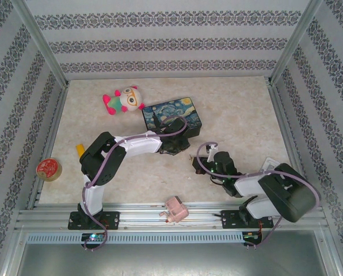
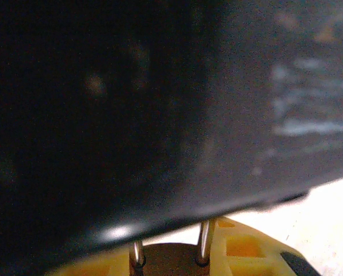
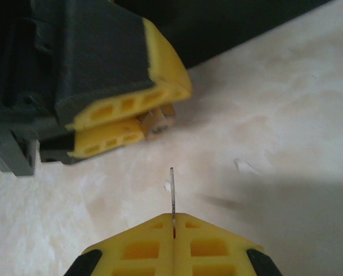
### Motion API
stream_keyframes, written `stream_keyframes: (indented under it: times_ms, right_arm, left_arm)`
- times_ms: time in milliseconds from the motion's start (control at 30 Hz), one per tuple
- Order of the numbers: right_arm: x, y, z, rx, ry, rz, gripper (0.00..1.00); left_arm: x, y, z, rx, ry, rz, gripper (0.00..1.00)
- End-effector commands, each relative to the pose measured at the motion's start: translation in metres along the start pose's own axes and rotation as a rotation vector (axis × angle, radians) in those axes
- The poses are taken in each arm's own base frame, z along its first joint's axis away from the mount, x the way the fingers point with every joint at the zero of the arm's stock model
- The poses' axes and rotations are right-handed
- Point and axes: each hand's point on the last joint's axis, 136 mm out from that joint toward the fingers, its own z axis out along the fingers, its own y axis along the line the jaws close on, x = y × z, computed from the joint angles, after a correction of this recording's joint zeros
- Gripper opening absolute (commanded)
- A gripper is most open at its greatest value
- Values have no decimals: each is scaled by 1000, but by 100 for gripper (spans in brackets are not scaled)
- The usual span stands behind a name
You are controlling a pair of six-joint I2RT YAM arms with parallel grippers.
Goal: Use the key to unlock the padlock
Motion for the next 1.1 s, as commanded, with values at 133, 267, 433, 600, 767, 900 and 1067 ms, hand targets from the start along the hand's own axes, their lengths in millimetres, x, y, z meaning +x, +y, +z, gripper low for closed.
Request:
stream_keyframes:
  times_ms: [133,267,433,600,767,900,1067]
  right_arm:
    - [-29,28,18,-107,-80,-40,0]
    - [-29,24,21,-110,-85,-19,0]
    - [-26,20,18,-107,-79,-12,0]
    - [-21,16,9,-91,-78,-10,0]
    - [-16,8,6,-57,-72,-6,0]
    - [-15,4,10,-47,-63,5,0]
    - [-16,0,14,-46,-63,25,0]
  left_arm:
    - [-11,-26,-20,123,-9,-93,6]
    - [-12,-25,-19,125,-8,-99,6]
    - [-13,-27,-18,133,-11,-103,6]
    - [-14,-29,-18,138,-14,-102,6]
    - [-15,-29,-19,138,-17,-104,6]
    - [-15,-29,-19,139,-16,-104,6]
    - [-16,-29,-20,144,-19,-104,6]
